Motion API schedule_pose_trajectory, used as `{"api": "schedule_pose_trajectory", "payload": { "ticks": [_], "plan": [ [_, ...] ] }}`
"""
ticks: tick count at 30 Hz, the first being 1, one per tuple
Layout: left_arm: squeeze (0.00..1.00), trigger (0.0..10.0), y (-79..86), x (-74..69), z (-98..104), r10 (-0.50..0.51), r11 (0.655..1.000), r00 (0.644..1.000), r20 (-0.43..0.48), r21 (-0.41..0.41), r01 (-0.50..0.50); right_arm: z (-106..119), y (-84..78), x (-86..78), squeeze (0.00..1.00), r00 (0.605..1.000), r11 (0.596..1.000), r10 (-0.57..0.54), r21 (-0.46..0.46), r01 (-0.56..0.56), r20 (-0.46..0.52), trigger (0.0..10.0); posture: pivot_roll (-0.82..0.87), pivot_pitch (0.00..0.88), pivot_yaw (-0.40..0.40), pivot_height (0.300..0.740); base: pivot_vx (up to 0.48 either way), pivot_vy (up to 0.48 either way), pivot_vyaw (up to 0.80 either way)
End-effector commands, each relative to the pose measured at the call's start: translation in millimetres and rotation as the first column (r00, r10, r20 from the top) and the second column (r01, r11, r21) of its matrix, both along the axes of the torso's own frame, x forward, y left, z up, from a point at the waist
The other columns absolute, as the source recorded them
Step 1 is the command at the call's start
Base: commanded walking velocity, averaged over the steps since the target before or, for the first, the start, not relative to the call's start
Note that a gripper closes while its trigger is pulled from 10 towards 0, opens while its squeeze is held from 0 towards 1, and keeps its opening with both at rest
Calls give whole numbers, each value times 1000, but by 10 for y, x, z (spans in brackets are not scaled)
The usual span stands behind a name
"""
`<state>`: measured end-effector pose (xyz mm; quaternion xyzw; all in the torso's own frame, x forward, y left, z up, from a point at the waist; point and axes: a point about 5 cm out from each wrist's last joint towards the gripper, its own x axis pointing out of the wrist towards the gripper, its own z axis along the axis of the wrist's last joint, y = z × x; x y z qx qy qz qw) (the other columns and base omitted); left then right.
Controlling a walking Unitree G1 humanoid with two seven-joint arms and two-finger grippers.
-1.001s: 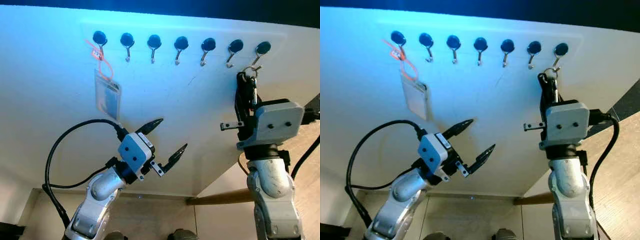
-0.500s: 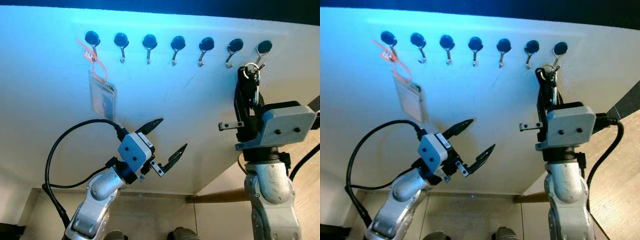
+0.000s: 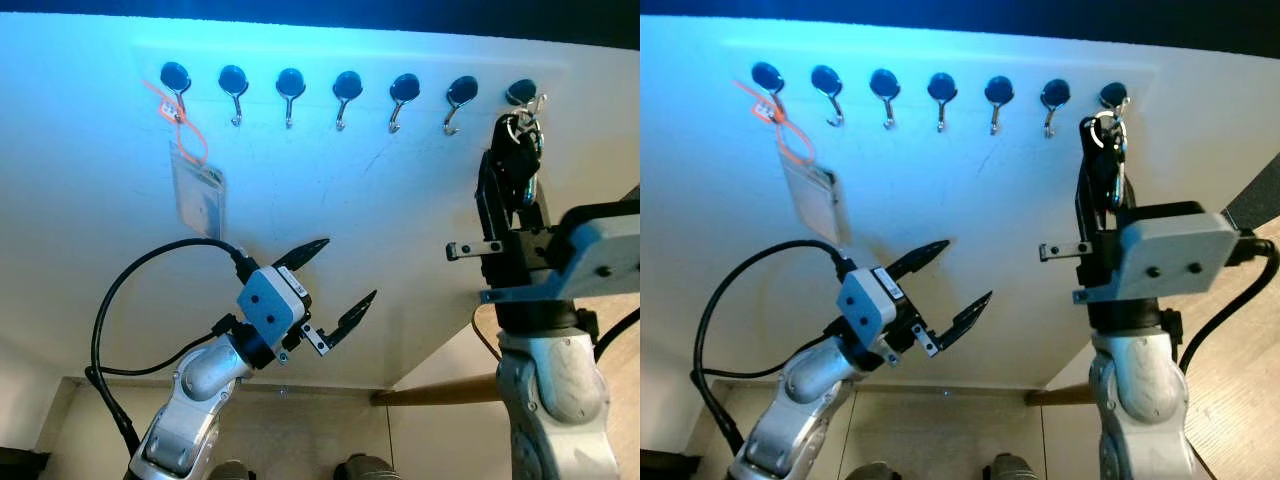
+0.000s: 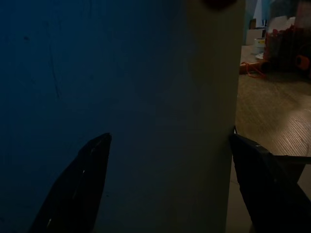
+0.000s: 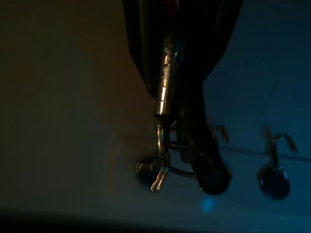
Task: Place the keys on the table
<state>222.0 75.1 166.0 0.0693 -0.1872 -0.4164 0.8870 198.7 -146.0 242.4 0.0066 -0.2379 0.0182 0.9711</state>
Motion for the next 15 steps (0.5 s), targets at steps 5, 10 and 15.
{"api": "schedule_pose_trajectory", "payload": {
  "ticks": [5,10,15],
  "plan": [
    [0,10000,-1,-26,-19,-22,1000,1000,-8,20,22,-288,-126,50,0,978,993,-3,117,28,-209,0,16,110,-36,740,0,0,0],
    [0,10000,6,-27,-17,-20,1000,1000,-7,20,20,-237,-163,33,0,983,990,2,141,24,-182,0,16,111,-36,740,0,0,0],
    [0,10000,4,-31,-17,-21,1000,1000,-8,19,21,-30,-67,0,0,997,995,55,84,-50,-59,314,16,114,-37,740,0,0,0]
  ]
}}
